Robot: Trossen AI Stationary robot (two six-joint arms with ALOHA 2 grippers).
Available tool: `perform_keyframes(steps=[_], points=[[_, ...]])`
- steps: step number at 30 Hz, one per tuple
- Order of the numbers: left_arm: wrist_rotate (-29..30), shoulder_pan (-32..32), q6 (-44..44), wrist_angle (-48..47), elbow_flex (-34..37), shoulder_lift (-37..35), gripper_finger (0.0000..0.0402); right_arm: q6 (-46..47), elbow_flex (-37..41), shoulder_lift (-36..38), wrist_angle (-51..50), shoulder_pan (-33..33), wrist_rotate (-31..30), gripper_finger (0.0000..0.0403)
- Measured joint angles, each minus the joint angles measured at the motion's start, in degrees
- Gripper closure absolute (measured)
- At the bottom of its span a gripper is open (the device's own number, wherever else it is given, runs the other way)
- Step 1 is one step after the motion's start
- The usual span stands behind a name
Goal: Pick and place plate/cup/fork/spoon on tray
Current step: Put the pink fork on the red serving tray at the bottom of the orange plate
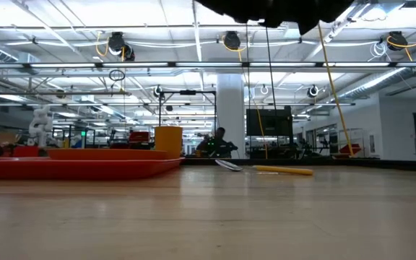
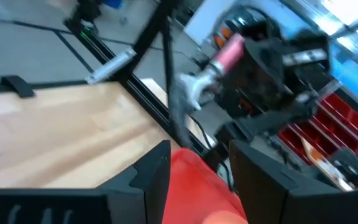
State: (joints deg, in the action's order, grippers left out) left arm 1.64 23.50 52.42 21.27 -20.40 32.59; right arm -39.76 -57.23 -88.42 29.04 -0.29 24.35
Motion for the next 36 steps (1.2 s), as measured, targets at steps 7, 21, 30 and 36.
perform_keyframes(steps=[7, 21, 30, 36], points=[[-3.95, -2.67, -0.19, 0.27, 0.0, 0.01, 0.0376, -1.27, 0.0, 0.0, 1.25, 2.64, -0.08, 0.0254], [-9.34, -5.35, 0.64, 0.53, 0.0, 0.01, 0.0376, 0.04, 0.0, 0.0, 2.86, 3.17, -0.16, 0.0395], [-10.0, -6.53, 0.57, 1.33, 0.0, 0.68, 0.0376, 2.36, 0.0, 0.0, 2.38, 3.21, -0.51, 0.0363], [-10.72, -7.62, 0.62, 4.79, 0.0, 4.34, 0.0372, 2.09, 0.0, 0.0, 1.94, 3.4, -0.51, 0.0351]])
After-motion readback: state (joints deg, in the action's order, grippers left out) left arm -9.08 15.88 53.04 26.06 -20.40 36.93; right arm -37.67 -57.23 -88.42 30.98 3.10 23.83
